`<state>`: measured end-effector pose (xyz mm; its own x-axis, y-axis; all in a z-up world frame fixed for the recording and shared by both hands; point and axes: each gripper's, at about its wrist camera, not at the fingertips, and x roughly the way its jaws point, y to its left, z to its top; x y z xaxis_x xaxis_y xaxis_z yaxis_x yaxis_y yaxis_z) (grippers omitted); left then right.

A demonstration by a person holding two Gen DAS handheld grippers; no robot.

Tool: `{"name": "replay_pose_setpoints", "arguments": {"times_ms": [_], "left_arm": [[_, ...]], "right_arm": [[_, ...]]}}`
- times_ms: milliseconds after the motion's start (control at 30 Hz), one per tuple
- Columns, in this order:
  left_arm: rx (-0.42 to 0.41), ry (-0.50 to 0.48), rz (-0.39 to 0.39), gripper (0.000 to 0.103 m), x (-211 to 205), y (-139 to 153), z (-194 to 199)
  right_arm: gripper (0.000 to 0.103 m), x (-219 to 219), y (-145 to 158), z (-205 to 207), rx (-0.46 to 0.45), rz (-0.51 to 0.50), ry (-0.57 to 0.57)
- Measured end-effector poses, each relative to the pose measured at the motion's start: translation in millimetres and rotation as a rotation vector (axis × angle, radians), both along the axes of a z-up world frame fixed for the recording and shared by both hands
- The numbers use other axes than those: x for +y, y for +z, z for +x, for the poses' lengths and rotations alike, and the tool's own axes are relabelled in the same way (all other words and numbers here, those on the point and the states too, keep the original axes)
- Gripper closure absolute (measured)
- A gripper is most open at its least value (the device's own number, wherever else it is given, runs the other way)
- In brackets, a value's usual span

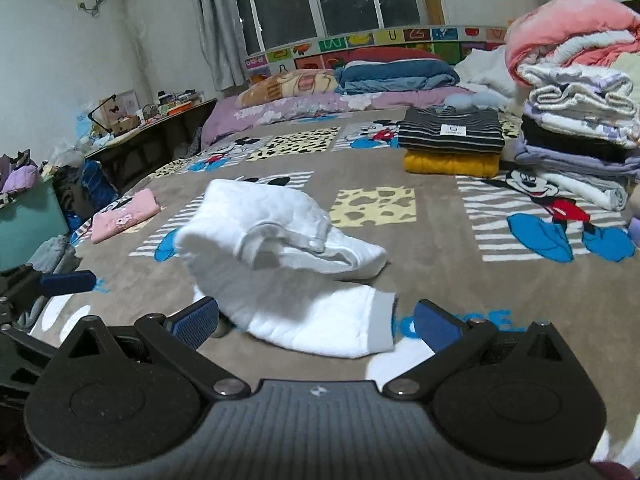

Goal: Fold clothes
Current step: 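Grasp the white shirt with the left gripper while the right gripper grasps another edge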

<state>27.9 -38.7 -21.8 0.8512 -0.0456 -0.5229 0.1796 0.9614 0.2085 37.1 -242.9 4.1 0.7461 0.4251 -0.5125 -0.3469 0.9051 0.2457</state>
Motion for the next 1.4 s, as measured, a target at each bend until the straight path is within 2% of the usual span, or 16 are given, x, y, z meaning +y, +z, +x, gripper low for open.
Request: {"name": "replay_pose_setpoints", "arguments": {"times_ms": [133,233,400,533,600,667,733,800,867,967,1067,1300,1400], "left_arm": [[-0.02,-0.005,0.078,0.0,-11,-3,7],[-0.044,-0.017,0.127,0.0,-19,-7,15],[-0.103,-0.03,0.254,0.001,-33,-15,29],[-0.151,-0.048,0.375,0.005,-42,-20,40],[-0.179,-0.061,0.465,0.018,-47,-25,45],[-0.194,-0.079,0.55,0.025,-51,-31,52],[-0.194,-0.095,0.614,0.04,-54,-37,58],[-0.19,-0.104,0.659,0.067,-55,-40,64],[-0.188,-0.097,0.649,0.078,-53,-37,65],[-0.198,-0.082,0.615,0.084,-48,-28,60],[-0.227,-0.069,0.583,0.085,-47,-17,49],[-0.282,-0.055,0.528,0.085,-38,10,20],[-0.304,-0.043,0.509,0.085,-32,20,6]], "right_arm": [[0.0,-5,-12,17,0.017,-0.019,-0.003],[0.0,-9,-23,30,0.053,0.015,0.016],[0.0,-8,-39,42,0.03,0.0,0.045],[0.0,-17,-59,42,0.022,0.063,0.032],[0.0,-23,-69,43,0.028,0.085,0.024],[0.001,-27,-76,41,0.029,0.1,0.024],[0.002,-32,-80,42,0.033,0.112,0.017],[0.003,-35,-82,43,0.032,0.126,0.012],[0.004,-37,-83,43,0.028,0.135,0.012],[0.006,-35,-82,38,0.012,0.131,0.025],[0.009,-31,-78,32,-0.02,0.116,0.045],[0.03,-20,-67,18,-0.112,0.056,0.056],[0.032,-13,-61,17,-0.154,0.013,0.062]]}}
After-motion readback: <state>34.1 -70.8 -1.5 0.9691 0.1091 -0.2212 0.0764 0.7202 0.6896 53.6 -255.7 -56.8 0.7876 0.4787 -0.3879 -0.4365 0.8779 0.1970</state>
